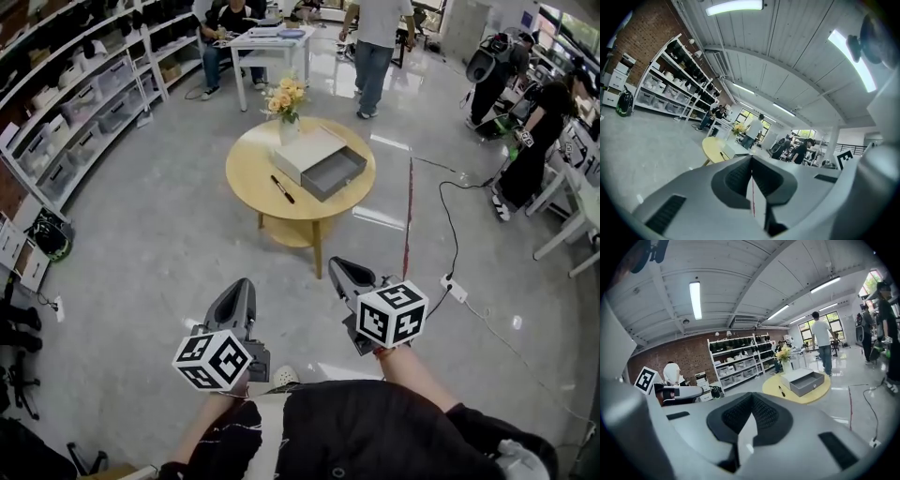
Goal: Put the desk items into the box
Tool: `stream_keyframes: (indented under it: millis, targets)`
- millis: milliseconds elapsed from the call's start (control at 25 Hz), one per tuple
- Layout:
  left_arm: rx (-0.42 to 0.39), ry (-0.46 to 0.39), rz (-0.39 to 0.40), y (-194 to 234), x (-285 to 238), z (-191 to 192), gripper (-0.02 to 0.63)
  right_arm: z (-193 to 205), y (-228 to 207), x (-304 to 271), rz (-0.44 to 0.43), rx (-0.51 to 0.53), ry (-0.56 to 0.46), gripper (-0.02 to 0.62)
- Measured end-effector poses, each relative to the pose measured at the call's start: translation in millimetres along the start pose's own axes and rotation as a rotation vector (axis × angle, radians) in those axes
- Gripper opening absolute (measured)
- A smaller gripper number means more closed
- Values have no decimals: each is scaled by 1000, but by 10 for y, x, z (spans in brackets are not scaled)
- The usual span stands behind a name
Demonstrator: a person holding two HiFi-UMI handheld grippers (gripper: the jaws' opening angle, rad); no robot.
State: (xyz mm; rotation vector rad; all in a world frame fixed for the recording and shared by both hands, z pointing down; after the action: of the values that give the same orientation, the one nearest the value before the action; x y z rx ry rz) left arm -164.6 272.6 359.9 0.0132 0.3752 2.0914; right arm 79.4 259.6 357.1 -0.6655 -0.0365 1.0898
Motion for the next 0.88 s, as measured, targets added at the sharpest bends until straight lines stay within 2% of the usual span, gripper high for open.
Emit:
stream_keyframes:
  millis: [240, 520, 880]
  targets:
    - [10, 11, 25, 366, -155, -84, 11, -21, 103, -317, -16, -34, -38, 5]
    - [13, 11, 34, 672, -249, -148, 11, -2, 110, -614, 26, -58, -25, 5]
    - [68, 53, -1, 946, -218, 45, 11, 260, 9, -888, 61, -133, 71, 5]
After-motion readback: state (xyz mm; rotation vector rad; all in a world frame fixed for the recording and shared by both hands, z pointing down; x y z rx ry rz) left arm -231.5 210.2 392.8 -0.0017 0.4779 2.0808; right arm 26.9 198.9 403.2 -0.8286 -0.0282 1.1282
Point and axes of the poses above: the fingertips, and each gripper's own axes: x backward along the fingers, y to its left, z out of its underside, the point moved 7 cm from there along x, backward along the fingers, and after that the axes turned 15 degrees about -x, right-handed, at the moved point
